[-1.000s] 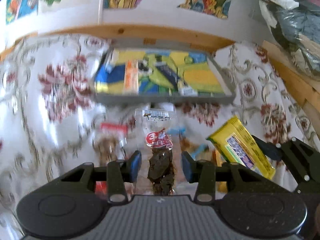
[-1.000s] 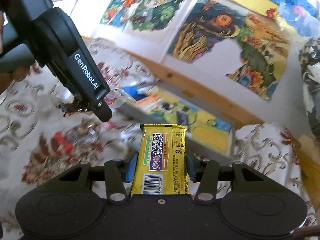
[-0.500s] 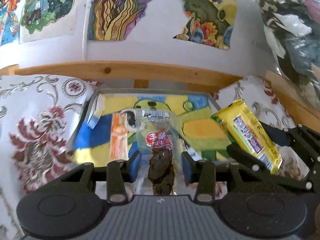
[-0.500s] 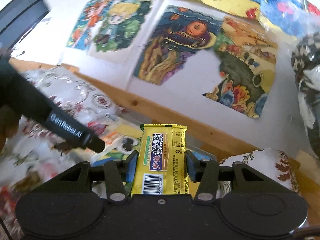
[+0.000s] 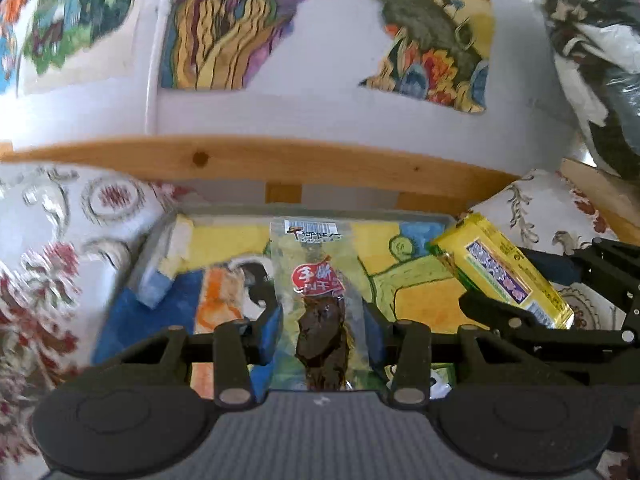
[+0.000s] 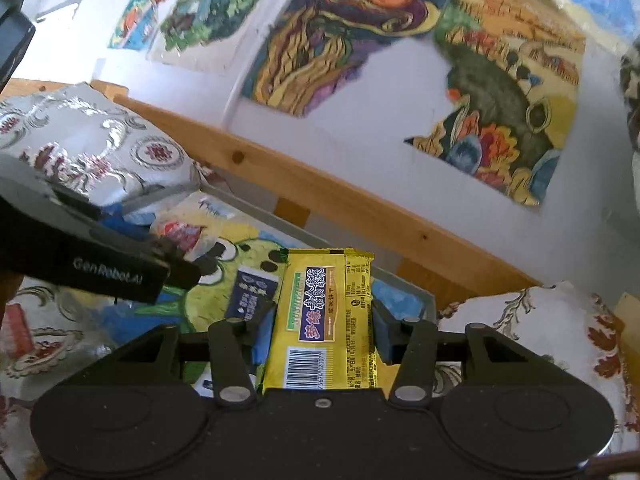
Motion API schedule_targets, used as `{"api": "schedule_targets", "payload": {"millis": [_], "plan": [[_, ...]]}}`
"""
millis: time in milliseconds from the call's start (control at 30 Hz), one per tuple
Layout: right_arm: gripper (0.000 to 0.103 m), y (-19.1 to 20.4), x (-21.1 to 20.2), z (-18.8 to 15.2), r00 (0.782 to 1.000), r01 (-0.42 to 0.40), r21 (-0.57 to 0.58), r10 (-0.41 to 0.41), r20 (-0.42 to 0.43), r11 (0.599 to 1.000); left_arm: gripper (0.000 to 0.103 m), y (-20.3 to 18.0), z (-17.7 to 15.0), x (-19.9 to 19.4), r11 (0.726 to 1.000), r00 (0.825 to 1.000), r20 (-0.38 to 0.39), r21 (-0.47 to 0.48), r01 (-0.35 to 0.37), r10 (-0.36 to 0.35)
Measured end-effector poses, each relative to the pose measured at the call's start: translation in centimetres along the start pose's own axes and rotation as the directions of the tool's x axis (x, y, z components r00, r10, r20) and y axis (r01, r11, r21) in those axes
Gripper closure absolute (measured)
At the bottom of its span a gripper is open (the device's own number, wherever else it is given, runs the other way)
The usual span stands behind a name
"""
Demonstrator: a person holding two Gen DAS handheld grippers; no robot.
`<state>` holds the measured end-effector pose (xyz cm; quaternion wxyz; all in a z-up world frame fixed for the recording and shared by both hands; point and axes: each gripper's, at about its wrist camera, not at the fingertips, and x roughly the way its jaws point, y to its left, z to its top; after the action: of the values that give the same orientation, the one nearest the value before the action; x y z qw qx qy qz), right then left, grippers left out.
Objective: Organize snacks
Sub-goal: 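Carry the wafer pack and jerky bag over the grey tray and lower them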
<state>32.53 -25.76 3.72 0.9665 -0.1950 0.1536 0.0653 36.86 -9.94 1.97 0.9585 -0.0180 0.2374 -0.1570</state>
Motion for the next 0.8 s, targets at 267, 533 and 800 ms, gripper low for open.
{"api": "schedule_targets", "payload": {"millis": [267,533,800], "plan": [[0.053,0.3,2.8,-1.1,0.997,-0.009,0.003,0.010,-0.076,1.000,0.056,0.9,-0.3,2.9,0.998,0.997,-0.080,-0.063,-0.023,0.018],[0.053,0.3,4.4,-1.8,0.992,-0.017,0.017,0.019,-0.124,1.000,0.056,0.9,-0.4,4.1,0.998,0.995,-0.097,-0.056,-0.011,0.006],[0.052,-0.1,5.0,-2.7,0.988,-0.015,0.042,0.021,-0.152,0.999,0.056,0.6,-0.8,5.0,0.998,0.994,-0.113,-0.058,0.003,-0.009]]}}
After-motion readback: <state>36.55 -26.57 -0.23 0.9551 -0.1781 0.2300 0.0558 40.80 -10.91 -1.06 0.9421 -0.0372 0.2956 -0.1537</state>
